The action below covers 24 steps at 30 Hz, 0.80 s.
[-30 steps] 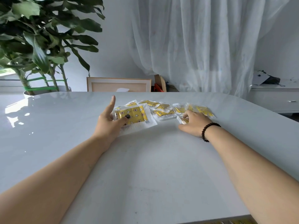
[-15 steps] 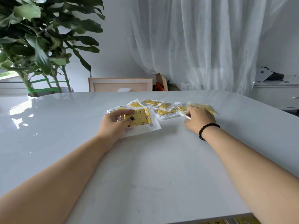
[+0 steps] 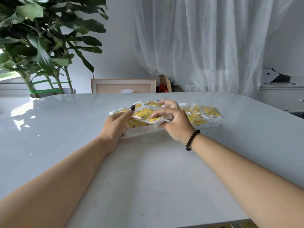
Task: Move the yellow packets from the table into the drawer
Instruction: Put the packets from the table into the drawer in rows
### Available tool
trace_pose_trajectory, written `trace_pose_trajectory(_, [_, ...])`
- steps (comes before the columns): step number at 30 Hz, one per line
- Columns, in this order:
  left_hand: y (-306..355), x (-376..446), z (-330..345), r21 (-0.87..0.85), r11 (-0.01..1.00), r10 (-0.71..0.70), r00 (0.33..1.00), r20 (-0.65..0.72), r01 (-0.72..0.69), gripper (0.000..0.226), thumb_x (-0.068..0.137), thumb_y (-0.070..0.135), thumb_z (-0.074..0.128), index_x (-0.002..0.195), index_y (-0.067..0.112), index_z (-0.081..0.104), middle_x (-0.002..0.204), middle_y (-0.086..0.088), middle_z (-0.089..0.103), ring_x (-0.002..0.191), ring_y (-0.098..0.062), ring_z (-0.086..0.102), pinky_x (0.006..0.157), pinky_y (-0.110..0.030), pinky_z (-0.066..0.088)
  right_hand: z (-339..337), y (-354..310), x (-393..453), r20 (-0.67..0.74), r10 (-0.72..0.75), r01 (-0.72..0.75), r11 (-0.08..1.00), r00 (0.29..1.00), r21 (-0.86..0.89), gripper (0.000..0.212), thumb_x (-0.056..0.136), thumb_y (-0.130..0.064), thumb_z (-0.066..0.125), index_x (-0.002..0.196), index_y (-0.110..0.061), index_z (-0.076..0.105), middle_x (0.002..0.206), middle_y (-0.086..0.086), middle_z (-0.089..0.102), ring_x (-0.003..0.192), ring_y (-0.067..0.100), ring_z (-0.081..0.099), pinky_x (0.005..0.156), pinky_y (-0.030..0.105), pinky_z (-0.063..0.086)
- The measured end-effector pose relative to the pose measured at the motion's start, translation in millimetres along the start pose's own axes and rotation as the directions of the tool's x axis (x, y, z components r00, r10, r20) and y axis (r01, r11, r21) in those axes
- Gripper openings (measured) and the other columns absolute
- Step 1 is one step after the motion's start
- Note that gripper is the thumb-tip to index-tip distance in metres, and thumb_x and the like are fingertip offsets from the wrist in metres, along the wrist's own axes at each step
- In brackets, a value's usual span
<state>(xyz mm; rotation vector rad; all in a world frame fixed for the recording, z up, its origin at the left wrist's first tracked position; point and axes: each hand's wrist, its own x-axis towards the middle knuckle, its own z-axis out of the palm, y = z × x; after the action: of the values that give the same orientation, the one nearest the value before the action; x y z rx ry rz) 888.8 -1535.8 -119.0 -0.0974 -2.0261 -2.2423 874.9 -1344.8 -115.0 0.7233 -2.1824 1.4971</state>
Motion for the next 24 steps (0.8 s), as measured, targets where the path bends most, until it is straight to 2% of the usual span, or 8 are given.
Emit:
trace_pose_trajectory(3, [-1, -3, -1, 0.017, 0.998, 0.061, 0.998, 0.022, -0.062, 0.036, 0.058, 0.039, 0.083, 0.08, 0.012, 0.075, 0.085, -0.017, 0.07, 0.078, -0.029, 0.065, 0.078, -0.04, 0.05, 1, 5, -1, 0.063, 0.056, -0.061, 0.996, 0.996, 0.072, 0.062, 0.07, 0.027, 0.046, 0.063, -0.027, 0.074, 0.117, -0.009, 0.057, 0.113, -0.005, 0.05, 0.095, 0.012, 0.041])
trace_pose_trajectory(6, [-4, -2, -1, 0.069, 0.99, 0.127, 0.992, 0.005, -0.127, 0.026, 0.061, 0.017, 0.082, 0.084, 0.012, 0.072, 0.084, -0.013, 0.069, 0.074, -0.026, 0.064, 0.078, -0.039, 0.054, -1, 6, 0, -0.032, 0.085, -0.083, 0.995, 0.996, 0.047, 0.066, 0.073, 0.024, 0.034, 0.073, -0.028, 0.074, 0.12, -0.007, 0.06, 0.116, 0.0, 0.052, 0.099, 0.016, 0.042])
trace_pose_trajectory(11, [-6, 2, -2, 0.183, 0.96, 0.236, 0.963, -0.128, -0.211, 0.029, 0.07, 0.001, 0.079, 0.081, 0.019, 0.059, 0.085, -0.011, 0.056, 0.067, -0.023, 0.056, 0.072, -0.038, 0.053, -11, 4, 2, -0.042, 0.283, -0.246, 0.889, 0.958, 0.386, 0.034, 0.092, 0.002, 0.043, 0.112, -0.019, 0.06, 0.122, 0.01, 0.061, 0.103, 0.022, 0.062, 0.081, 0.035, 0.054])
trace_pose_trajectory(12, [-6, 3, -2, 0.214, 0.952, 0.253, 0.958, -0.136, -0.22, 0.032, 0.07, -0.001, 0.077, 0.08, 0.022, 0.057, 0.085, -0.008, 0.056, 0.068, -0.022, 0.055, 0.071, -0.039, 0.052, -11, 7, 1, -0.034, 0.274, -0.247, 0.908, 0.961, 0.337, 0.034, 0.091, -0.003, 0.053, 0.12, -0.021, 0.054, 0.122, 0.007, 0.061, 0.106, 0.023, 0.061, 0.086, 0.038, 0.053])
trace_pose_trajectory(15, [-8, 2, -2, 0.259, 0.925, 0.31, 0.947, -0.087, -0.279, 0.039, 0.07, -0.004, 0.073, 0.084, 0.027, 0.054, 0.084, -0.001, 0.058, 0.072, -0.022, 0.054, 0.067, -0.036, 0.05, -5, 16, -3, -0.03, 0.176, -0.173, 0.98, 0.984, 0.094, 0.073, 0.076, -0.001, 0.073, 0.135, -0.029, 0.04, 0.117, -0.008, 0.057, 0.105, 0.023, 0.062, 0.091, 0.04, 0.053])
trace_pose_trajectory(18, [-5, -3, 2, 0.284, 0.888, 0.374, 0.927, 0.015, -0.362, 0.06, 0.072, -0.009, 0.073, 0.112, 0.032, 0.054, 0.092, -0.001, 0.064, 0.079, -0.017, 0.064, 0.068, -0.024, 0.054, -2, 16, -2, -0.1, 0.126, -0.126, 0.992, 0.987, 0.005, 0.074, 0.07, 0.003, 0.077, 0.13, -0.029, 0.046, 0.106, -0.017, 0.056, 0.091, 0.026, 0.066, 0.085, 0.044, 0.055])
trace_pose_trajectory(21, [-4, -5, 5, 0.34, 0.849, 0.399, 0.912, 0.09, -0.405, 0.096, 0.075, -0.006, 0.074, 0.146, 0.036, 0.026, 0.096, -0.001, 0.066, 0.083, -0.004, 0.065, 0.073, -0.013, 0.053, -5, 10, -3, -0.148, 0.003, -0.015, 0.997, 0.989, -0.081, 0.076, 0.068, 0.003, 0.079, 0.131, -0.022, 0.047, 0.103, -0.013, 0.058, 0.088, 0.023, 0.066, 0.083, 0.03, 0.056])
trace_pose_trajectory(24, [-4, -6, 7, 0.4, 0.819, 0.406, 0.908, 0.101, -0.41, 0.114, 0.074, -0.004, 0.076, 0.151, 0.033, 0.001, 0.094, -0.003, 0.067, 0.082, -0.006, 0.066, 0.076, -0.015, 0.052, -4, 7, -4, -0.154, -0.098, 0.068, 0.979, 0.983, -0.191, 0.08, 0.067, 0.0, 0.082, 0.134, -0.021, 0.045, 0.109, -0.005, 0.059, 0.085, 0.02, 0.065, 0.08, 0.024, 0.055])
